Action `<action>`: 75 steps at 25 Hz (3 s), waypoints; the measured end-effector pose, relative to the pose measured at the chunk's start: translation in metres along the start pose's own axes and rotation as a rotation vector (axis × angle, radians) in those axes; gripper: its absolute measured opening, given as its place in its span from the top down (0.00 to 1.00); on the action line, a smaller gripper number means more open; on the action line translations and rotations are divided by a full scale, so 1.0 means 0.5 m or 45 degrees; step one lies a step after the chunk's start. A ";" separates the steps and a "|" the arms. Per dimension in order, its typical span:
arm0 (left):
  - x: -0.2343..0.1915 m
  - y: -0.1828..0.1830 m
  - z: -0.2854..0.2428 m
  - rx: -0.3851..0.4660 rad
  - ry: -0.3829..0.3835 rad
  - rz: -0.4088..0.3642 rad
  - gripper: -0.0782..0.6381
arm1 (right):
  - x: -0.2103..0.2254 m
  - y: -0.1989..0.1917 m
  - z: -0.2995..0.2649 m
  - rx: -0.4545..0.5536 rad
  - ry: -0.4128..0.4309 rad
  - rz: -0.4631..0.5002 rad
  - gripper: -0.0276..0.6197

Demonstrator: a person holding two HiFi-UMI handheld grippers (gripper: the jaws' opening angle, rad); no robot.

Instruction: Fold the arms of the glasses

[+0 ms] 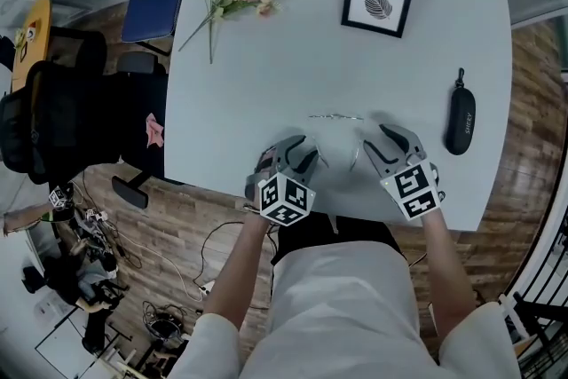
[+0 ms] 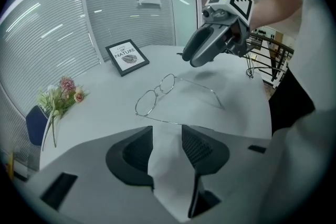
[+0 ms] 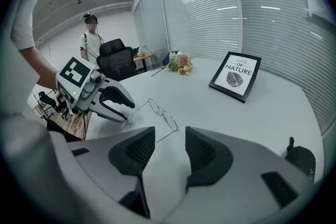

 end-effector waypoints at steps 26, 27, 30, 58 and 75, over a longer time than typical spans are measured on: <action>-0.026 0.043 -0.027 0.023 -0.051 -0.101 0.48 | -0.012 -0.017 0.003 -0.028 0.012 -0.027 0.69; -0.027 0.046 -0.028 0.022 -0.060 -0.116 0.48 | -0.013 -0.017 0.004 -0.029 0.010 -0.029 0.69; -0.031 0.053 -0.031 0.022 -0.087 -0.158 0.47 | -0.014 -0.018 0.006 -0.030 0.004 -0.033 0.69; -0.067 0.088 -0.083 0.061 -0.115 -0.073 0.47 | -0.005 -0.029 0.018 -0.026 -0.068 -0.111 0.71; -0.097 0.089 -0.104 0.064 0.010 0.169 0.47 | -0.002 -0.027 0.007 -0.030 -0.067 -0.135 0.72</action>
Point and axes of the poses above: the fingertips, and each gripper's own axes: z backward along the fingers, x to its right, y out of its top, the point moved 4 cm from there along z, backward along the fingers, and after that the axes turned 14 degrees about x, right-handed, at the moved point
